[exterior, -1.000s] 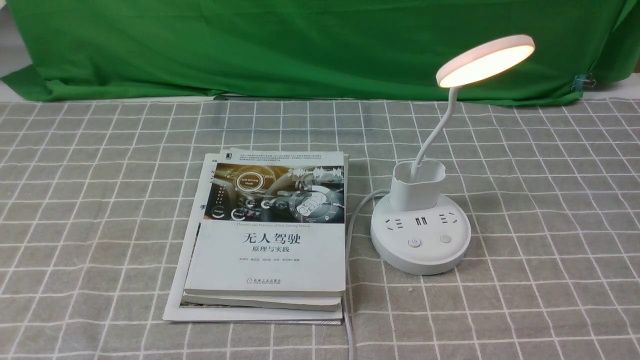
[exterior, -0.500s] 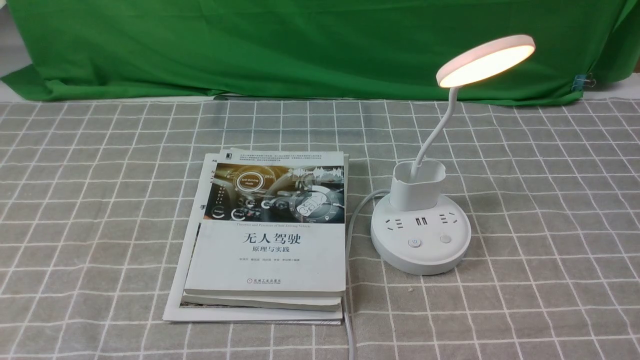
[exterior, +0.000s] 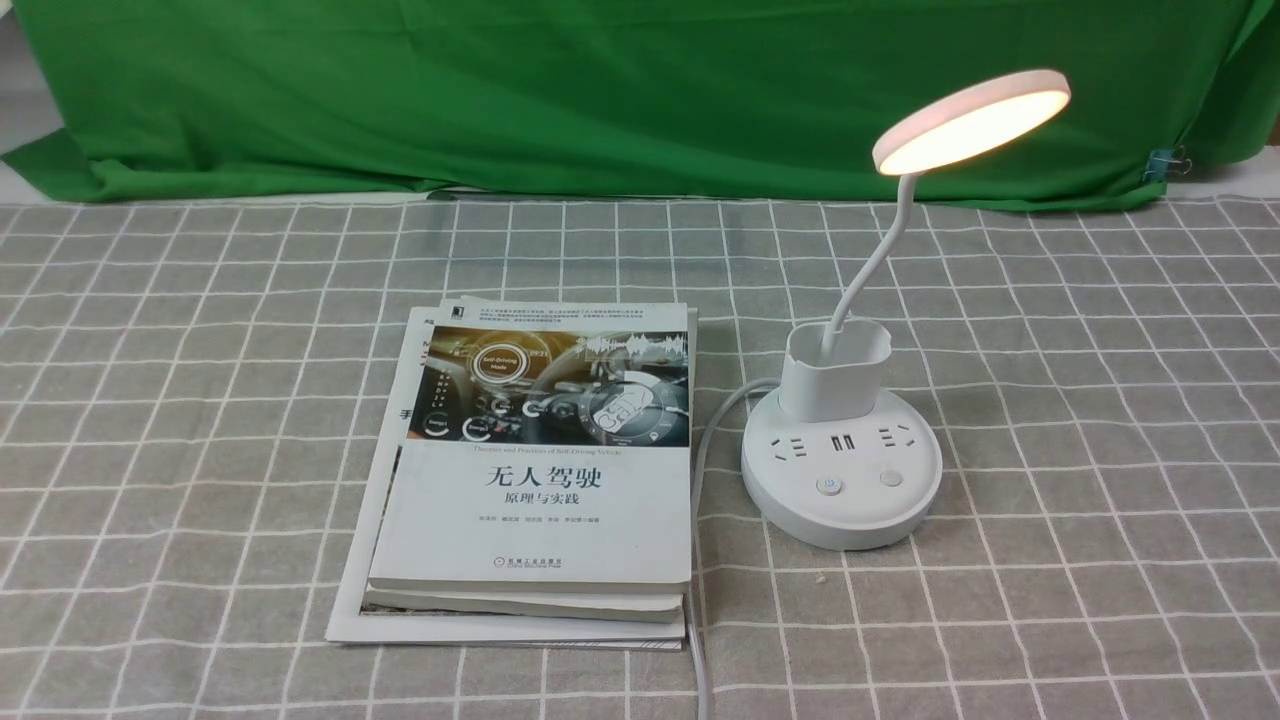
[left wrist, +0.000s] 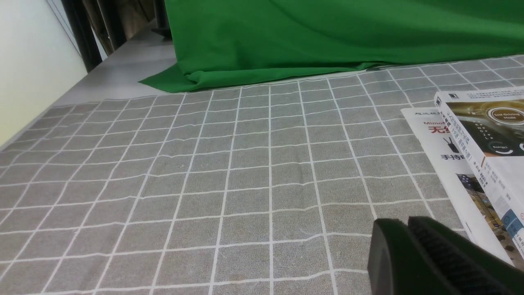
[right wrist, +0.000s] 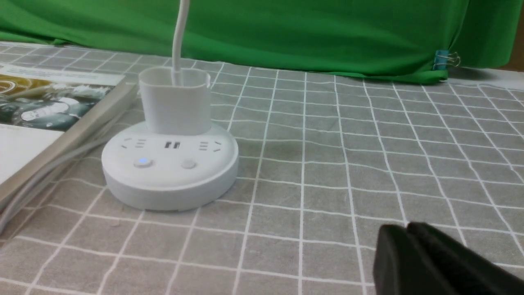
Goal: Turn on the desk lamp on the grey coffee tablecloth with your hand.
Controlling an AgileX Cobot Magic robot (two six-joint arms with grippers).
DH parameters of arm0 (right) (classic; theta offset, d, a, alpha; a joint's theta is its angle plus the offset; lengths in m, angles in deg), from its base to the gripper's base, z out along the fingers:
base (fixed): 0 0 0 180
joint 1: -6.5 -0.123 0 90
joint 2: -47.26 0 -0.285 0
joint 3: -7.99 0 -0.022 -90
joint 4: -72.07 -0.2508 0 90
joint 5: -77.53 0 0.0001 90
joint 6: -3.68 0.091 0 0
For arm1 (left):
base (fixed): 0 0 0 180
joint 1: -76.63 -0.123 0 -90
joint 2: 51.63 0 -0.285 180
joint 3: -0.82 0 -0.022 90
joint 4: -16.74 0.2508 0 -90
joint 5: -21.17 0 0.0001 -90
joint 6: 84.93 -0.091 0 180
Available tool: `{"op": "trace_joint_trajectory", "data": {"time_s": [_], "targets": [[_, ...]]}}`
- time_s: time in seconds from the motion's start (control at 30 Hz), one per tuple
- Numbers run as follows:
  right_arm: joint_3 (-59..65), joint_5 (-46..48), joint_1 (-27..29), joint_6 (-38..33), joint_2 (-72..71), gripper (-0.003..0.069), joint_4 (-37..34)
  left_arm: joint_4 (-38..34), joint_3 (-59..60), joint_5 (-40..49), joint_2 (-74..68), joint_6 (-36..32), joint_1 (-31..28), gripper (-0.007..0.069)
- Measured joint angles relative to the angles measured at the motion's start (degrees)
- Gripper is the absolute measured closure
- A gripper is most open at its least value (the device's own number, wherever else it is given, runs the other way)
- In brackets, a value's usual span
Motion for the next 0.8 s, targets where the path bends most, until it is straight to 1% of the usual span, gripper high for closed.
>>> {"op": "trace_joint_trajectory", "data": {"time_s": [0.8], "targets": [[0.0,0.0,0.0,0.0,0.0,0.0539,0.0,0.0,0.0,0.0,0.0,0.0,0.0,0.0606]]}}
